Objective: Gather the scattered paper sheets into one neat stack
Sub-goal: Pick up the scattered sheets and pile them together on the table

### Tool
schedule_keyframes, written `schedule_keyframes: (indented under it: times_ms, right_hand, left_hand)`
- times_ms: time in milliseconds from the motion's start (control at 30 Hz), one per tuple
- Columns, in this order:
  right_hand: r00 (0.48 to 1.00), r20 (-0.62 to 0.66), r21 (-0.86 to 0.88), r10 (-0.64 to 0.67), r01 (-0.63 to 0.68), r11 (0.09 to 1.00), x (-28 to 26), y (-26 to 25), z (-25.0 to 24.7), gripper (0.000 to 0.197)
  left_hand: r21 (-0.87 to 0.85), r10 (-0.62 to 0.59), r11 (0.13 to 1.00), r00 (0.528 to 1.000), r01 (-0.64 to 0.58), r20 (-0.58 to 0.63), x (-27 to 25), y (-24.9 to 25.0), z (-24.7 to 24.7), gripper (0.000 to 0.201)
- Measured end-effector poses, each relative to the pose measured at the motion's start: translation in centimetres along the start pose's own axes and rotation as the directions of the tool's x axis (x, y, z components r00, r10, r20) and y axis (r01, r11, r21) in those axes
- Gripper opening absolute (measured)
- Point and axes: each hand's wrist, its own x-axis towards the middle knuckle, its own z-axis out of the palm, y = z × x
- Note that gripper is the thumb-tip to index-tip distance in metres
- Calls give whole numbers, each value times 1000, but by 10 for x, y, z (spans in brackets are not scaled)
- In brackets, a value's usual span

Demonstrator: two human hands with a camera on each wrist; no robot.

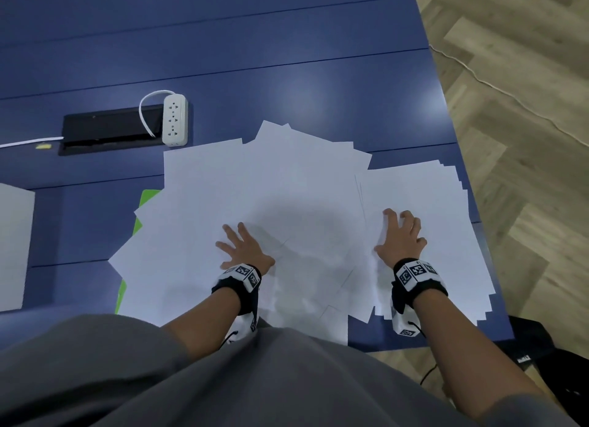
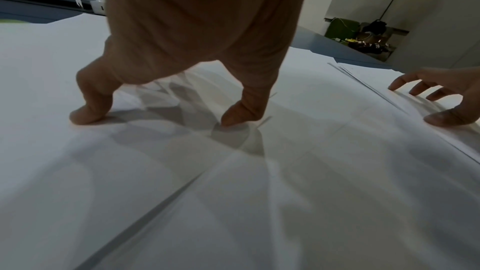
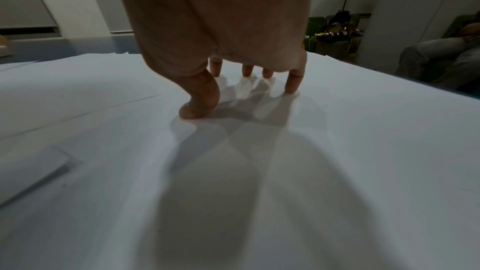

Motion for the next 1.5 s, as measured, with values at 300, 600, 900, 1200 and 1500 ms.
schedule_keyframes:
  times_ms: [300, 600, 900, 1200, 1500]
  right_hand:
    - [999, -22, -60, 25, -26, 998, -1, -4, 5, 85]
    - [999, -20, -59, 37, -38, 998, 1, -5, 8, 83]
    - [998, -21, -71, 57, -58, 996, 0, -8, 10, 84]
    - [998, -23, -94, 54, -56, 994, -2, -11, 7, 82]
    - [988, 52, -56, 142, -139, 989, -7, -30, -5, 69]
  left_hand:
    - [273, 202, 942, 979, -195, 5, -9, -9, 14, 130]
    - [345, 290, 901, 957, -263, -28, -6, -23, 12, 103]
    - [373, 338, 874, 941, -311, -9, -6, -30, 14, 117]
    - [37, 432, 902, 894, -431, -114, -6, -38, 1, 68]
    - [-275, 509, 815, 857, -510, -79, -27, -35, -53, 28]
